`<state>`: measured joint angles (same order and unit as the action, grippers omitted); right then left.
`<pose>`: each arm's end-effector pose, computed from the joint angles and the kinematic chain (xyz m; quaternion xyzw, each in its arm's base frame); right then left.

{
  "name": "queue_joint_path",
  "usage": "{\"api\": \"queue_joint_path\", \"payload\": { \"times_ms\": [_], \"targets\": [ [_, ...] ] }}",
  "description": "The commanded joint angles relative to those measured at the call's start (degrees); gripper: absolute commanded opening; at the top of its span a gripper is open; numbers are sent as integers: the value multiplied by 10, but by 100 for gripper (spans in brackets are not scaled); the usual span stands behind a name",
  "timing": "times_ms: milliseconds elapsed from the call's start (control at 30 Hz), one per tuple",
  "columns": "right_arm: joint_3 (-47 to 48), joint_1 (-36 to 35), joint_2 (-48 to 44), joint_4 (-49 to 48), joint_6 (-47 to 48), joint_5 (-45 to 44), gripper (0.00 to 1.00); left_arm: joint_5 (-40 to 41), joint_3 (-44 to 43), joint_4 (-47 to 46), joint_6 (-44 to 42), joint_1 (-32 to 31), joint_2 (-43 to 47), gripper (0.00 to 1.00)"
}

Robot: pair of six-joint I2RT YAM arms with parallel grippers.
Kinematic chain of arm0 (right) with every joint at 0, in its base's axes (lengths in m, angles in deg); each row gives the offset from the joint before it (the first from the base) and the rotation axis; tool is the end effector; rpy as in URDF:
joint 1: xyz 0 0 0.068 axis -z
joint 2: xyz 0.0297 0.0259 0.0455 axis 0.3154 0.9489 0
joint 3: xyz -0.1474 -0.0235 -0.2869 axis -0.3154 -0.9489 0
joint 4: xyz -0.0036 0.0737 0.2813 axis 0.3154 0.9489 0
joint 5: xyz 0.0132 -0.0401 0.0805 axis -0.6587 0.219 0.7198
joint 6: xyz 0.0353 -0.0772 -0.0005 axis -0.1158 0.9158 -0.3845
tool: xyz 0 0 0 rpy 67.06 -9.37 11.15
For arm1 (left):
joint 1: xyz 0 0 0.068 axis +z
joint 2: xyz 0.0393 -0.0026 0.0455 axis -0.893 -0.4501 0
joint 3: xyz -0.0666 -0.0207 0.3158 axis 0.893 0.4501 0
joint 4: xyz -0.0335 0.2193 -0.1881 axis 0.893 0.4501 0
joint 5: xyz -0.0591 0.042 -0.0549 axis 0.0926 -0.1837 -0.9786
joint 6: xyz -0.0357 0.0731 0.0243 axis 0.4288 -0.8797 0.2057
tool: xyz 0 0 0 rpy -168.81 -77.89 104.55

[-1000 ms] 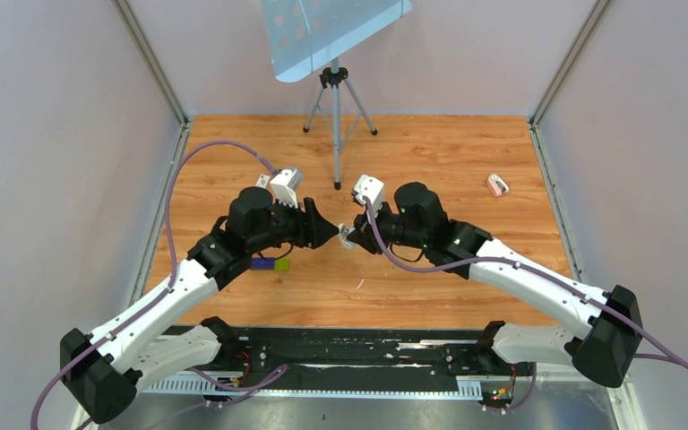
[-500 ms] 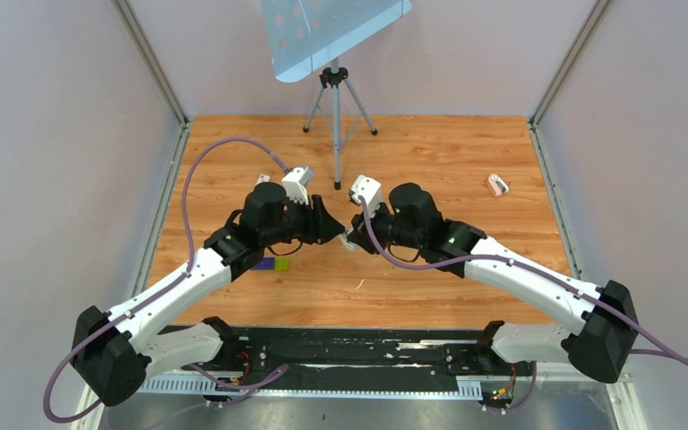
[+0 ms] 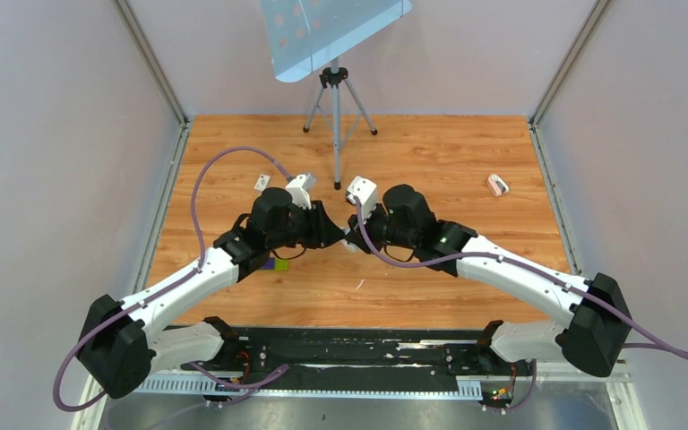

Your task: Load the staples into the stapler

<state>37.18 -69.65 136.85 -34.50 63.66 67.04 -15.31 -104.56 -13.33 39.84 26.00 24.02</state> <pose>0.2017 0.2735 0.3391 -0.4169 0.7099 0.3031 0.4799 0.2201 -0.1908 0.2851 0.0666 0.8422 -0.4030 0.3519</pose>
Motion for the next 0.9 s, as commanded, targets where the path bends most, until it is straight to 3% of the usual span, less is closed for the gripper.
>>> {"api": "queue_joint_path", "payload": {
  "times_ms": [0, 133, 367, 867],
  "targets": [
    [-15, -8, 0, -76, -15, 10, 0, -57, 31, -76, 39, -3, 6, 30],
    [-28, -8, -7, -76, -12, 21, 0, -34, 42, -75, 39, -3, 29, 0],
    [-70, -8, -43, -80, -1, 27, 0, 37, 29, 0, -9, 8, 78, 0],
    [-156, -8, -107, -83, -19, 3, 2, -18, 41, -7, 20, 98, 109, 0]
  ]
}}
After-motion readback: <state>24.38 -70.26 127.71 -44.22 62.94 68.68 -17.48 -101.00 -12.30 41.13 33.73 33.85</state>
